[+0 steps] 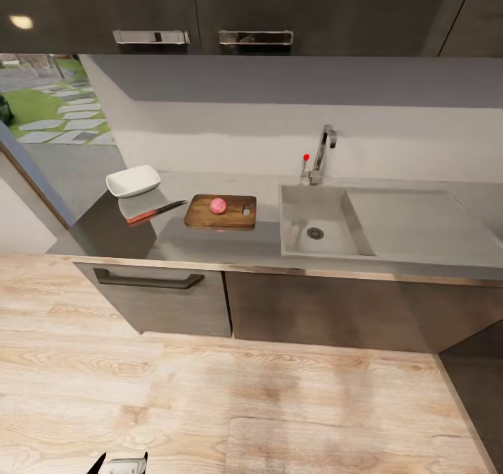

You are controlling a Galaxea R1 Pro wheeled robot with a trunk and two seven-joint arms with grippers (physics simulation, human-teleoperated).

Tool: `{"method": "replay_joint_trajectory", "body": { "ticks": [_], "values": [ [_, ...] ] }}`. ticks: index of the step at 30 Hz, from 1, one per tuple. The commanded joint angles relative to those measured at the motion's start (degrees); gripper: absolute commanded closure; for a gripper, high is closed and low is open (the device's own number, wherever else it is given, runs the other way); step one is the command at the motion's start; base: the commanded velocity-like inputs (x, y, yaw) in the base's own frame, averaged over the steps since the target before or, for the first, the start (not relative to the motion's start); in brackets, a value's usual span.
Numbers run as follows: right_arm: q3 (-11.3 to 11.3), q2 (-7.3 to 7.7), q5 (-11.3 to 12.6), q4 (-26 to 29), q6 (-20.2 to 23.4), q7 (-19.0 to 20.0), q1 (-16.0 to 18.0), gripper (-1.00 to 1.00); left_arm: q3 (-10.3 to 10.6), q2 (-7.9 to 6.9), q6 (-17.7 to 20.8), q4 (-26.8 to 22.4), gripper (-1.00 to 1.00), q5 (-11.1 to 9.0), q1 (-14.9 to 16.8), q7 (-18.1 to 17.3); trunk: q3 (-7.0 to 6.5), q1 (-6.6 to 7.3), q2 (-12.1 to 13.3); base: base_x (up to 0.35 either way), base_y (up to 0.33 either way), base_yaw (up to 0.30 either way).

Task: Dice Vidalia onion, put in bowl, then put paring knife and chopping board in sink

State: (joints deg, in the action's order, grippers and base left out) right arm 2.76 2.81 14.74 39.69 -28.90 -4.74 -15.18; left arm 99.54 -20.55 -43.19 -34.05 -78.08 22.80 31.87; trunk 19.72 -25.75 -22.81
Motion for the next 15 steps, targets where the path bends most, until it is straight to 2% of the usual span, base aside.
{"method": "replay_joint_trajectory", "body": {
  "ticks": [1,7,10,15],
  "values": [
    [0.3,0.04,0.1,-0.2,0.1,-0.5,0.0,-1.00,0.5,0.00,-0.2,-0.2,-1.00,-0.1,0.1,0.6,0.09,-0.04,-0.1,0.000,0.000,0.000],
    [0.3,-0.04,0.0,-3.5,0.4,-0.6,0.0,-1.00,0.5,0.19,-0.1,-0.2,-1.00,-1.6,0.1,0.6,0.09,-0.04,-0.1,0.000,0.000,0.000],
    [0.3,-0.18,0.0,-6.1,0.4,-0.6,0.0,-1.00,0.5,0.96,-0.1,-0.1,-1.00,-3.1,0.1,0.7,0.09,-0.04,-0.1,0.000,0.000,0.000],
    [0.3,-0.24,0.0,-8.3,0.4,-0.6,0.0,-1.00,0.6,1.53,0.0,0.2,-1.00,-4.0,0.1,0.7,0.09,-0.04,-0.1,0.000,0.000,0.000]
  ]
}}
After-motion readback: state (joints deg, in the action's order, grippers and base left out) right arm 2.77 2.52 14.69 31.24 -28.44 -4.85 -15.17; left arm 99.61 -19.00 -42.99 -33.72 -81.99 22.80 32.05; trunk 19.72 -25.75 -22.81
